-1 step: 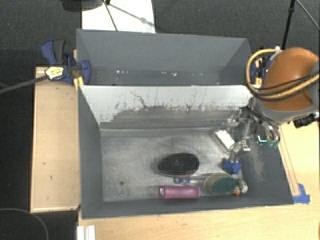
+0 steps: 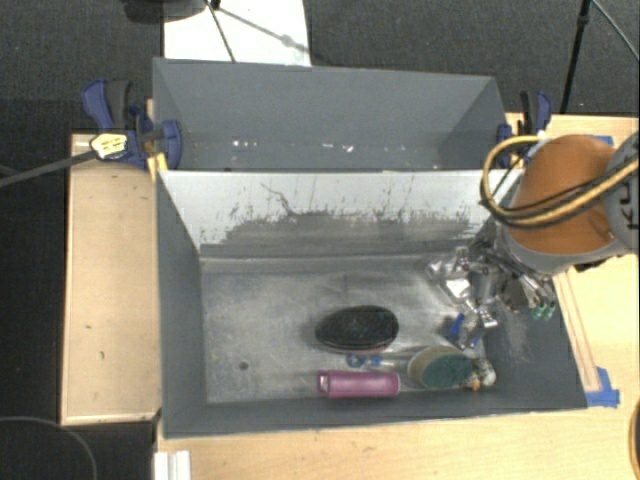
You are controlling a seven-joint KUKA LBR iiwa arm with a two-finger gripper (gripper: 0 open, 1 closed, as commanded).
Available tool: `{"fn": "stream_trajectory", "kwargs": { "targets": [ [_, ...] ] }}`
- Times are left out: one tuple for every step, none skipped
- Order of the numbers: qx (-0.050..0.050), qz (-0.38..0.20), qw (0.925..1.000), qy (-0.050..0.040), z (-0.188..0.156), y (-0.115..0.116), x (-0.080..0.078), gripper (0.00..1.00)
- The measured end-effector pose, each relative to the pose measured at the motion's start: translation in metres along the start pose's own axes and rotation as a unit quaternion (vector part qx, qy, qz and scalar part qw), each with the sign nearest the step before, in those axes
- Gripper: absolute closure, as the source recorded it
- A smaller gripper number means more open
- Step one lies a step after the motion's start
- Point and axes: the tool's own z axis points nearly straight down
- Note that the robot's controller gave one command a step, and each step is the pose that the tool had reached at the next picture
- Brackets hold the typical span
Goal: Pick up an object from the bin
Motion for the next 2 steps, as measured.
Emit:
{"fn": "stream_trajectory", "kwargs": {
  "targets": [
    [0.003,-0.129,0.9916,-0.0108,0.0354,-0.0203,0.0206,0.0],
    [0.001,-0.13,0.9915,-0.004,0.0402,-0.0202,0.0257,1.0]
  ]
}}
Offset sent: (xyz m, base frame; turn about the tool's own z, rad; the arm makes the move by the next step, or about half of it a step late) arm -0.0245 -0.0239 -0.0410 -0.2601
